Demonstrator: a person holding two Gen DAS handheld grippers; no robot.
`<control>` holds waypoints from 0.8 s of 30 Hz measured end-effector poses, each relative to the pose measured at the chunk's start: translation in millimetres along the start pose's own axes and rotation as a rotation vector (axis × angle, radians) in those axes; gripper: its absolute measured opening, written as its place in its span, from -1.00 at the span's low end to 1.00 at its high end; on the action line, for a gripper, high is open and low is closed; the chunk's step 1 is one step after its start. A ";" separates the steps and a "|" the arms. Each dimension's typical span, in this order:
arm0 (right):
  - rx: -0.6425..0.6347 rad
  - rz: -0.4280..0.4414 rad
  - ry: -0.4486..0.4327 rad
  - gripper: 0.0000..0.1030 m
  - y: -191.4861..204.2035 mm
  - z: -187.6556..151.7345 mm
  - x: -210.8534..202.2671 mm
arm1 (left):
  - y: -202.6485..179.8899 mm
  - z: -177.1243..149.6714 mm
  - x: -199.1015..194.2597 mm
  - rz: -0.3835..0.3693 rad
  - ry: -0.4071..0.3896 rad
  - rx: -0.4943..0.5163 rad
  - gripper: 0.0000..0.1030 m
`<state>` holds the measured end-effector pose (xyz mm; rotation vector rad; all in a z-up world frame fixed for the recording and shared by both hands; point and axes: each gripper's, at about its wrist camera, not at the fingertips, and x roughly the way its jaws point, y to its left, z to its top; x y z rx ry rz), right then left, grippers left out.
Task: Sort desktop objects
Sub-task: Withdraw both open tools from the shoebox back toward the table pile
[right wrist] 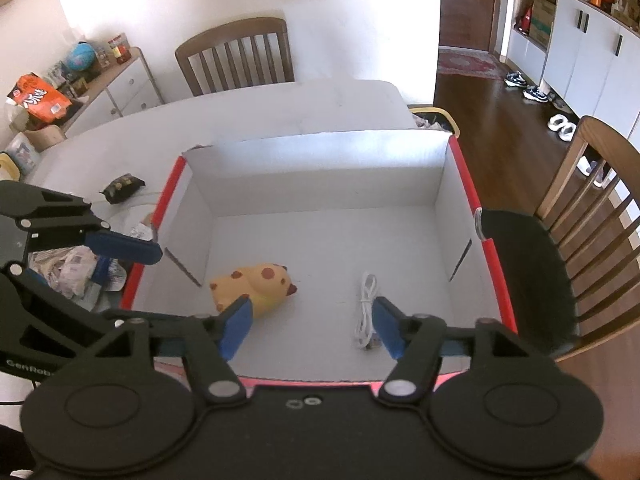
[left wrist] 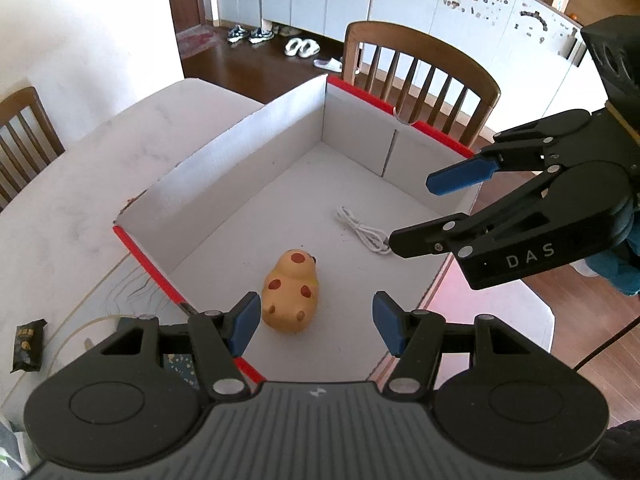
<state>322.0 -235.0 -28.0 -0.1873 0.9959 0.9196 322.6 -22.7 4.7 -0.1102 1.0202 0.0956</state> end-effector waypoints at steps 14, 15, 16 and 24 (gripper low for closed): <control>-0.024 -0.001 -0.073 0.82 15.3 -13.1 -21.5 | -6.6 -25.6 -24.8 0.026 -0.081 -0.036 0.76; -0.020 -0.005 -0.076 0.83 15.8 -14.3 -22.5 | -6.5 -28.2 -26.1 0.029 -0.086 -0.042 0.80; -0.017 -0.008 -0.077 0.83 16.3 -15.2 -23.3 | -6.2 -30.3 -27.6 0.033 -0.088 -0.047 0.89; -0.013 -0.032 -0.079 0.83 27.8 -26.5 -30.3 | -5.1 -50.5 -42.7 0.041 -0.126 -0.062 0.91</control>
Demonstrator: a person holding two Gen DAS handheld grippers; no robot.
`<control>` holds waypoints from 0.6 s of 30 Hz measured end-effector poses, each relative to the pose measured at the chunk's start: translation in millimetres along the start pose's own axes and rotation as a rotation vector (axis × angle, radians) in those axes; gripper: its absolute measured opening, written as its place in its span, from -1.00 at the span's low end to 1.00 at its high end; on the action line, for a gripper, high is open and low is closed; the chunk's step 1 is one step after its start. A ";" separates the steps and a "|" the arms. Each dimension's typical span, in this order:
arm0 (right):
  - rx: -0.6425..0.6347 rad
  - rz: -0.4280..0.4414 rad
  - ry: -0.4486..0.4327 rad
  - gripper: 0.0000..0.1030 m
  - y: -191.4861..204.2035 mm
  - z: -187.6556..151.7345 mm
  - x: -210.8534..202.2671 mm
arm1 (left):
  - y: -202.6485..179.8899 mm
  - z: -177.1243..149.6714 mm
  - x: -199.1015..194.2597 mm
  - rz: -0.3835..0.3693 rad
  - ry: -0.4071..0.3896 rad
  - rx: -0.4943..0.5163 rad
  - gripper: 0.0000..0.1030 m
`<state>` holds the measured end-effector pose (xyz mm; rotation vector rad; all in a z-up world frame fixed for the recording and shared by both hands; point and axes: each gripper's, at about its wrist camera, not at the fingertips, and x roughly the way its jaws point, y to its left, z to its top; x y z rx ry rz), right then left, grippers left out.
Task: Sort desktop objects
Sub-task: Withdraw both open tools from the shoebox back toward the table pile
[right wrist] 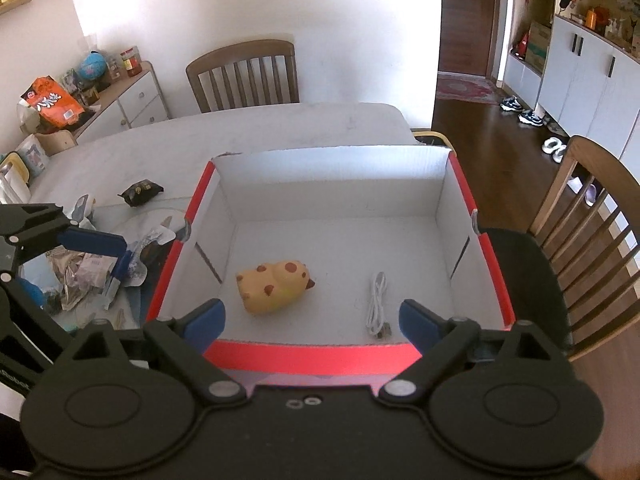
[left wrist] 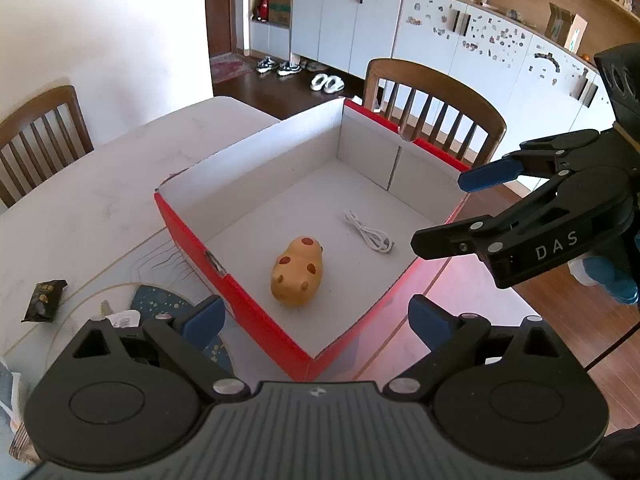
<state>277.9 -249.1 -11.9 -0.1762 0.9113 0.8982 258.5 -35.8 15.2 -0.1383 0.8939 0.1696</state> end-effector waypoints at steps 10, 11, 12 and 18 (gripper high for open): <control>0.010 -0.014 -0.030 0.83 30.5 -5.9 -9.0 | 13.8 -24.7 -31.4 0.040 -0.070 0.010 0.91; 0.012 -0.014 -0.034 0.82 35.5 -6.5 -9.4 | 15.6 -28.5 -34.7 0.058 -0.079 0.014 0.91; 0.012 -0.013 -0.037 0.81 39.5 -6.8 -9.8 | 17.3 -32.8 -38.5 0.085 -0.089 0.018 0.91; 0.001 -0.014 -0.060 0.80 73.0 -13.0 -12.1 | 34.6 -58.1 -61.7 0.108 -0.126 0.003 0.91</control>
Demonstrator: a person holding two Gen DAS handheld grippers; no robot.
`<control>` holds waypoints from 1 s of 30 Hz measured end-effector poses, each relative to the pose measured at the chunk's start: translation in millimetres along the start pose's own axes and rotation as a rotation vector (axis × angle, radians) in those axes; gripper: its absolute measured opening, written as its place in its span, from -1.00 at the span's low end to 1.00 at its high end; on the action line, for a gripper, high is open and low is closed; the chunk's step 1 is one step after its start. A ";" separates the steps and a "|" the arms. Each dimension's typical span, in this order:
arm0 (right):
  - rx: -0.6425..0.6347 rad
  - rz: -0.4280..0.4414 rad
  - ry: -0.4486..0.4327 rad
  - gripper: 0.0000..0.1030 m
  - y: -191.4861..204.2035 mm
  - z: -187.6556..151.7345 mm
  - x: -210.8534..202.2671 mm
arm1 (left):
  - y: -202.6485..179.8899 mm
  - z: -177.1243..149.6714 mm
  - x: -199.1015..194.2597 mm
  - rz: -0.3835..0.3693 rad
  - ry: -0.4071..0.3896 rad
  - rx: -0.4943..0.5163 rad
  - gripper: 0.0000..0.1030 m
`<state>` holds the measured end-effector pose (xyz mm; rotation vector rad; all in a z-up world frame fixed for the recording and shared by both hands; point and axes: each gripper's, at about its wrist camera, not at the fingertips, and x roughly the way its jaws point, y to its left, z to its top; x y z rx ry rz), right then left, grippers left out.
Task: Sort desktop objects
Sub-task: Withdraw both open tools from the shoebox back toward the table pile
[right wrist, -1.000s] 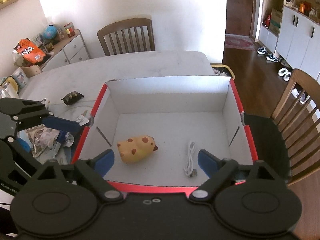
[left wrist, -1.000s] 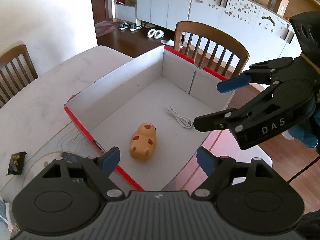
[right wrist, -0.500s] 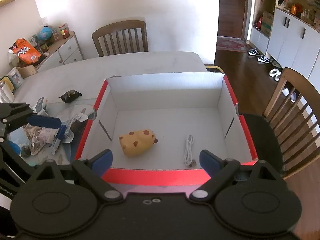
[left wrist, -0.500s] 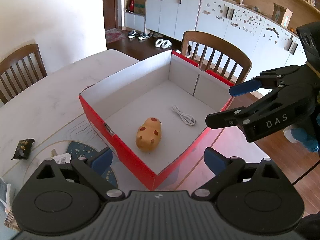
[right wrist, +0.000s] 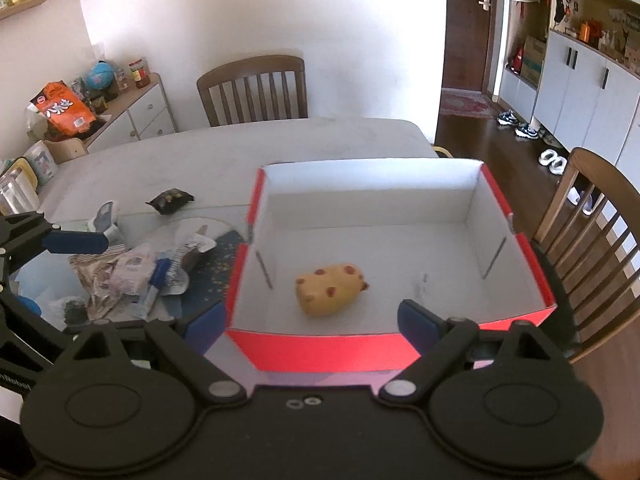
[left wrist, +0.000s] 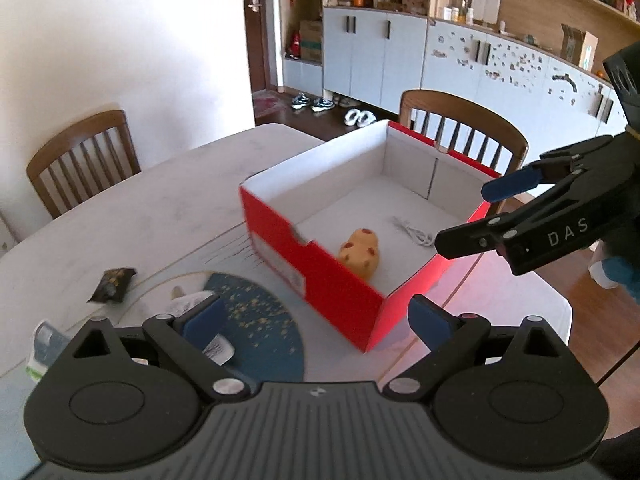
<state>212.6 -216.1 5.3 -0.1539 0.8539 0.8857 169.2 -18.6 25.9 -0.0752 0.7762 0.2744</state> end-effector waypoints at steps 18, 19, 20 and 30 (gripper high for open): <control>-0.071 0.024 -0.034 0.79 108.6 -21.3 0.7 | 77.7 -69.9 -55.8 0.076 -0.036 -0.049 0.91; -0.081 0.027 -0.036 0.79 115.4 -23.3 0.8 | 80.7 -73.0 -57.3 0.082 -0.037 -0.042 0.91; -0.091 0.029 -0.036 0.79 122.4 -25.5 1.5 | 84.5 -75.7 -59.2 0.089 -0.039 -0.036 0.91; -0.083 0.046 -0.013 0.79 166.7 -40.5 9.8 | 128.5 -105.5 -70.4 0.082 -0.034 -0.073 0.91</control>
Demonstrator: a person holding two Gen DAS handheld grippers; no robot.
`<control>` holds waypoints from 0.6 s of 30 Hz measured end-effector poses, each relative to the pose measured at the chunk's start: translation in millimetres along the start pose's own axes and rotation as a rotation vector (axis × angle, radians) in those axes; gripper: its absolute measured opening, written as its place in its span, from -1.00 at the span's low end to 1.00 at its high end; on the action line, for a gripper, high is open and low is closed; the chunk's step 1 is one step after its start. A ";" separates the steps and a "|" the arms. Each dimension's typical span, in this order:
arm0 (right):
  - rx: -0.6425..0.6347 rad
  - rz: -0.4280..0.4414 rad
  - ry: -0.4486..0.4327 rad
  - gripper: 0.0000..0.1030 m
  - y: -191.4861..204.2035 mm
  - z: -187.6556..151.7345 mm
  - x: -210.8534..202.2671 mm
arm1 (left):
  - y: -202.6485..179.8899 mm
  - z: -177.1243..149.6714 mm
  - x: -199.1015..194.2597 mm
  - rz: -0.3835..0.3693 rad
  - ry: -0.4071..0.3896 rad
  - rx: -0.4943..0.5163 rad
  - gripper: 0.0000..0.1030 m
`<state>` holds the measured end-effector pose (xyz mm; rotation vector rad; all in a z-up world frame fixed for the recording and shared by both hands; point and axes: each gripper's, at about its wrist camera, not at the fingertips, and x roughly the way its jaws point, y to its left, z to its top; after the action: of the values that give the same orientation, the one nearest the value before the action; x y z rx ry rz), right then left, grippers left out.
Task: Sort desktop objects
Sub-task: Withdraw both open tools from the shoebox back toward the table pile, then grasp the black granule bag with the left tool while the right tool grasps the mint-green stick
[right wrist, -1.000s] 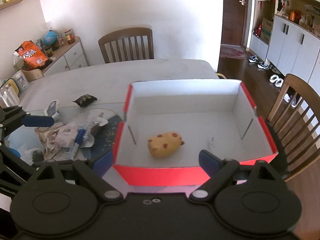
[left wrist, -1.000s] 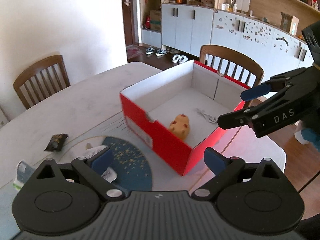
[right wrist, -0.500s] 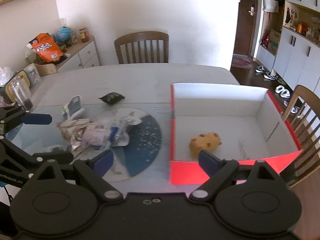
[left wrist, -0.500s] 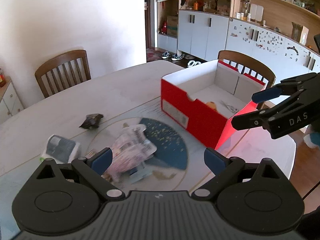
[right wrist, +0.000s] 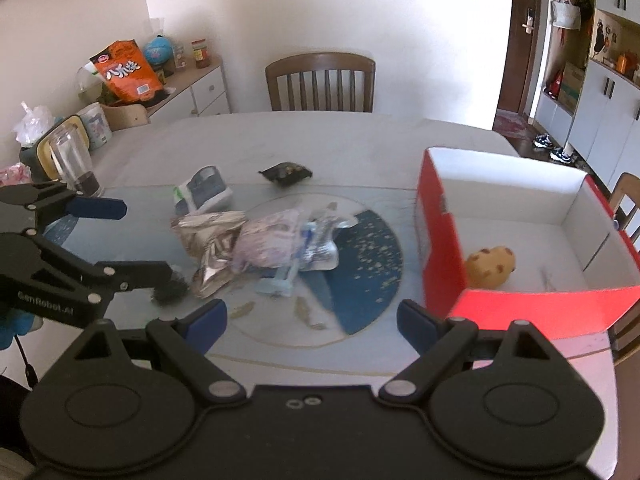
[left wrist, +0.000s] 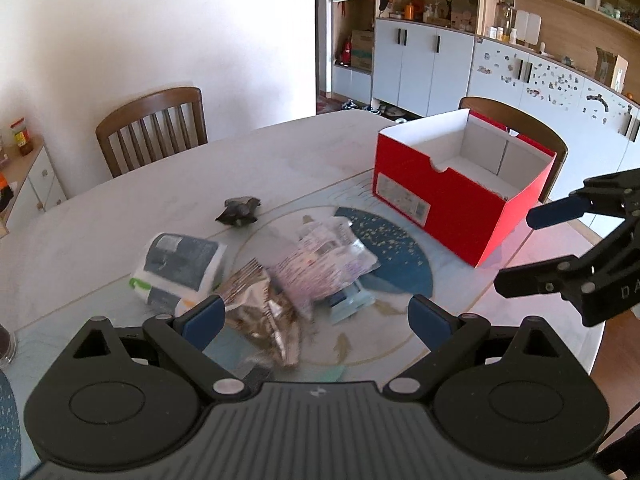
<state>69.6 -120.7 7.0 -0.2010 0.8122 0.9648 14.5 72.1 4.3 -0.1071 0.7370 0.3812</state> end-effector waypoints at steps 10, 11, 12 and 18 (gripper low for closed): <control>-0.013 0.056 -0.004 0.80 52.7 -10.0 21.5 | 37.2 -26.9 7.2 0.013 0.037 -0.023 0.91; -0.014 0.057 -0.008 0.80 57.5 -11.2 24.6 | 41.2 -29.5 9.2 0.017 0.042 -0.027 0.91; -0.014 0.055 -0.016 0.80 62.1 -12.5 27.4 | 44.4 -32.0 10.4 0.022 0.045 -0.029 0.90; -0.037 0.017 -0.070 0.85 86.4 -25.0 46.0 | 62.6 -44.0 22.7 0.015 0.073 -0.056 0.90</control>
<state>2.1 -53.2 -25.8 -0.1910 0.7336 0.9984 -21.6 126.8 -41.1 -0.1690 0.7997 0.4140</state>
